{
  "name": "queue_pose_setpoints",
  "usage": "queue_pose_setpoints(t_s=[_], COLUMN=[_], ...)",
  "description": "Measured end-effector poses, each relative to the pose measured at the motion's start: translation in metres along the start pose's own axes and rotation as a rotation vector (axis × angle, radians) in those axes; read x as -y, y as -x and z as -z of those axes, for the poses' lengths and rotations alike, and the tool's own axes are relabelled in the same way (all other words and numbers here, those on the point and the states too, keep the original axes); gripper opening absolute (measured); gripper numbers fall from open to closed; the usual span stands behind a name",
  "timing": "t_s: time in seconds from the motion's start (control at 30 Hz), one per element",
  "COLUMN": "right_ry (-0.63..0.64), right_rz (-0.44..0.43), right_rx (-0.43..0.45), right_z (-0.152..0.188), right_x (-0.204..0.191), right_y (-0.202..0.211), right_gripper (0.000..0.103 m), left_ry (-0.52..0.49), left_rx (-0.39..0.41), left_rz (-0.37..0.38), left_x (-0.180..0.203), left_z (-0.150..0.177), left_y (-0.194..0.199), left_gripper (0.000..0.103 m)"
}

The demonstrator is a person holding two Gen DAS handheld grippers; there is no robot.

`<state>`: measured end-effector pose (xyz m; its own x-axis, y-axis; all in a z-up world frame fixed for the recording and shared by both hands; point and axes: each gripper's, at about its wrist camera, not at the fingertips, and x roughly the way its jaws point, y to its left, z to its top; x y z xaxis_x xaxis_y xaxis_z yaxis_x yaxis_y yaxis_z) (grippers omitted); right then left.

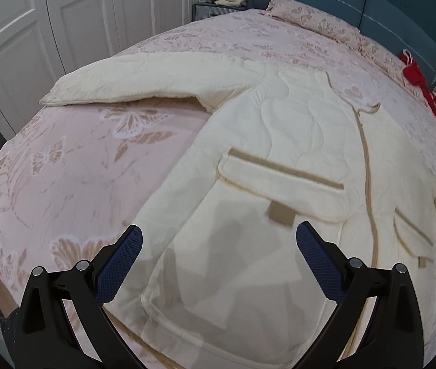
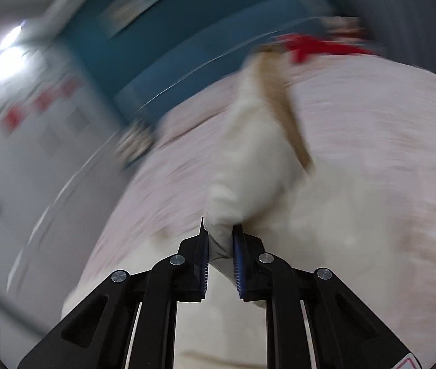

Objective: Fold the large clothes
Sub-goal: 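Grasp the jacket hem with the right gripper while the left gripper grasps the hem too, then lift the hem with both grippers and fold it toward the collar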

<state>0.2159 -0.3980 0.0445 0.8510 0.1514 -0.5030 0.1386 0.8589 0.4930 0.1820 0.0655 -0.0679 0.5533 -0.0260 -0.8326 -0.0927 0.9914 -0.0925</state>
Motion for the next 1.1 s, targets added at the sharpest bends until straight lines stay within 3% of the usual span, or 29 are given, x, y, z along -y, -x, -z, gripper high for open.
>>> queue_pose_setpoints(t_s=[0.07, 0.17, 0.23, 0.3, 0.43, 0.53, 0.7, 0.73, 0.8, 0.83, 0.87, 0.93, 1.0, 1.03, 1.1], right_ry=[0.106, 0.259, 0.330, 0.352, 0.226, 0.080, -0.223, -0.277, -0.377, -0.403, -0.425, -0.454, -0.448, -0.428, -0.364], right_rz=[-0.090, -0.128, -0.101, -0.071, 0.016, 0.143, 0.238, 0.253, 0.244, 0.237, 0.232, 0.215, 0.208, 0.215, 0.183], right_rx=[-0.090, -0.247, -0.309, -0.308, -0.271, -0.231, -0.176, -0.163, -0.144, -0.135, -0.128, -0.115, -0.134, -0.129, -0.039], right_z=[0.027, 0.091, 0.127, 0.148, 0.157, 0.147, 0.131, 0.129, 0.126, 0.127, 0.126, 0.119, 0.109, 0.104, 0.087], right_x=[-0.062, -0.134, -0.157, -0.160, -0.112, -0.046, 0.057, 0.073, 0.100, 0.106, 0.112, 0.119, 0.114, 0.111, 0.092], right_y=[-0.040, -0.101, -0.120, -0.116, -0.082, -0.051, -0.031, -0.031, -0.033, -0.034, -0.036, -0.050, -0.064, -0.063, -0.052], right_gripper=[0.020, 0.054, 0.054, 0.060, 0.067, 0.070, 0.070, 0.070, 0.070, 0.070, 0.070, 0.054, 0.016, 0.009, 0.007], left_ry=[0.023, 0.065, 0.098, 0.128, 0.199, 0.237, 0.324, 0.327, 0.326, 0.320, 0.310, 0.272, 0.219, 0.182, 0.129], left_rx=[0.004, 0.006, 0.008, -0.006, -0.076, -0.159, -0.224, -0.224, -0.227, -0.230, -0.230, -0.219, -0.175, -0.128, -0.031], left_rz=[0.021, 0.070, 0.124, 0.197, 0.346, 0.433, 0.454, 0.450, 0.453, 0.455, 0.447, 0.424, 0.430, 0.424, 0.424], left_x=[-0.005, -0.013, -0.016, -0.016, -0.003, 0.018, 0.038, 0.039, 0.044, 0.046, 0.049, 0.054, 0.061, 0.065, 0.070], left_z=[-0.007, -0.018, -0.028, -0.040, -0.062, -0.075, -0.079, -0.081, -0.085, -0.089, -0.093, -0.101, -0.115, -0.125, -0.141], left_y=[0.001, 0.001, -0.002, -0.010, -0.046, -0.082, -0.120, -0.122, -0.123, -0.124, -0.123, -0.122, -0.111, -0.101, -0.080], left_gripper=[0.098, 0.098, 0.098, 0.098, 0.098, 0.098, 0.093, 0.088, 0.069, 0.052, 0.036, 0.010, 0.006, 0.006, 0.005])
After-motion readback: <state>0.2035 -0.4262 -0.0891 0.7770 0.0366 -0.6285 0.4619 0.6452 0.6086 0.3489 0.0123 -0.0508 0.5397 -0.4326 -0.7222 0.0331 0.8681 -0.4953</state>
